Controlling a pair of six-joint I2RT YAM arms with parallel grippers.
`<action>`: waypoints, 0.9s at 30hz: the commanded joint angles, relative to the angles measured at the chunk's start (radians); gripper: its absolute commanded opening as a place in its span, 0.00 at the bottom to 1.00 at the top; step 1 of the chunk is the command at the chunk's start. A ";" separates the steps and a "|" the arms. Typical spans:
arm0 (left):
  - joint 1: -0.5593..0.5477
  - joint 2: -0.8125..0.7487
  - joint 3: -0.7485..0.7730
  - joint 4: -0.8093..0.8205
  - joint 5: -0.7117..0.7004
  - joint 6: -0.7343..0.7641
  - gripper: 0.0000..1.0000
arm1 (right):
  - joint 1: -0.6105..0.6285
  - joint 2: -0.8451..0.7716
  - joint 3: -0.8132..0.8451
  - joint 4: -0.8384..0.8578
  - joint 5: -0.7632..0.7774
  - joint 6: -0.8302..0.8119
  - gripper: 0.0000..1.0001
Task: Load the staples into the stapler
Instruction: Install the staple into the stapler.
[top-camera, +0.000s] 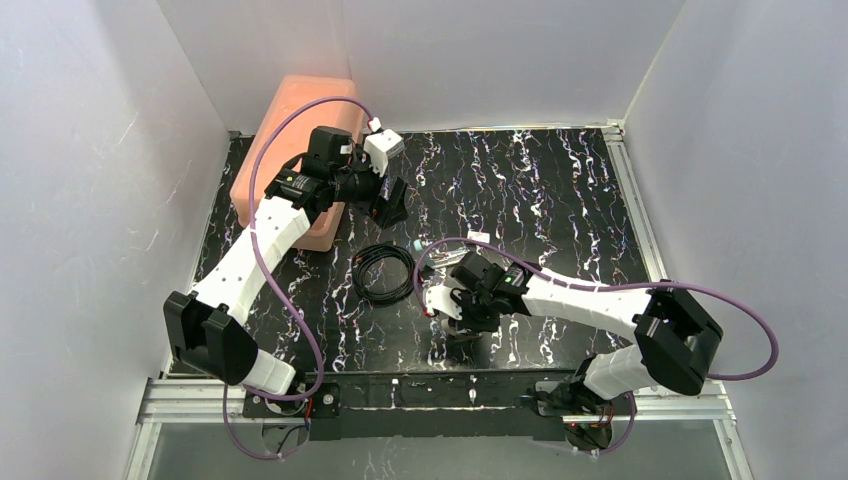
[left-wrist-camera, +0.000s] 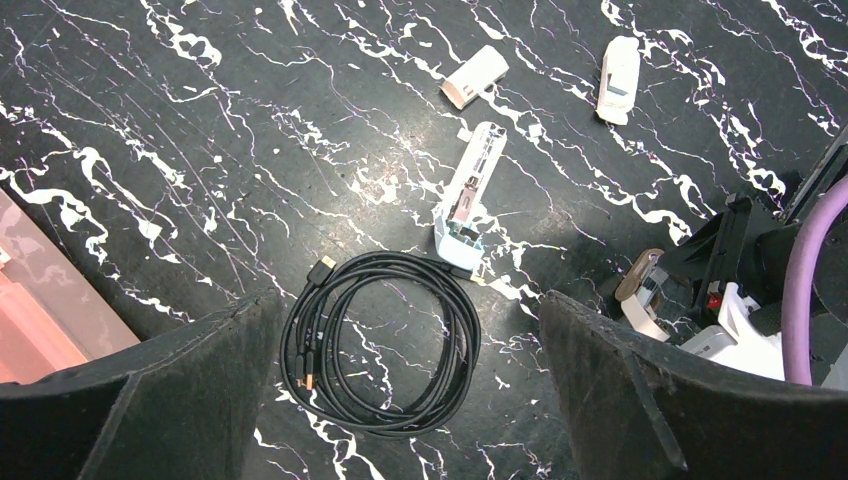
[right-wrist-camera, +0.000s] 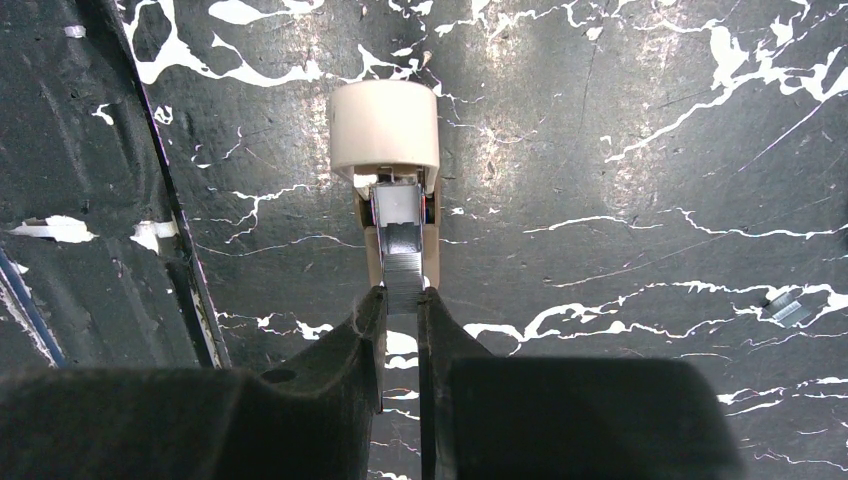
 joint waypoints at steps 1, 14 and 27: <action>0.005 -0.006 0.033 -0.013 0.001 0.009 0.99 | 0.009 0.005 0.030 0.000 0.002 0.005 0.01; 0.004 -0.002 0.037 -0.015 -0.003 0.011 0.99 | 0.014 0.014 0.043 -0.002 0.008 0.013 0.01; 0.004 0.000 0.035 -0.015 -0.006 0.015 0.98 | 0.019 0.031 0.061 -0.007 0.017 0.019 0.01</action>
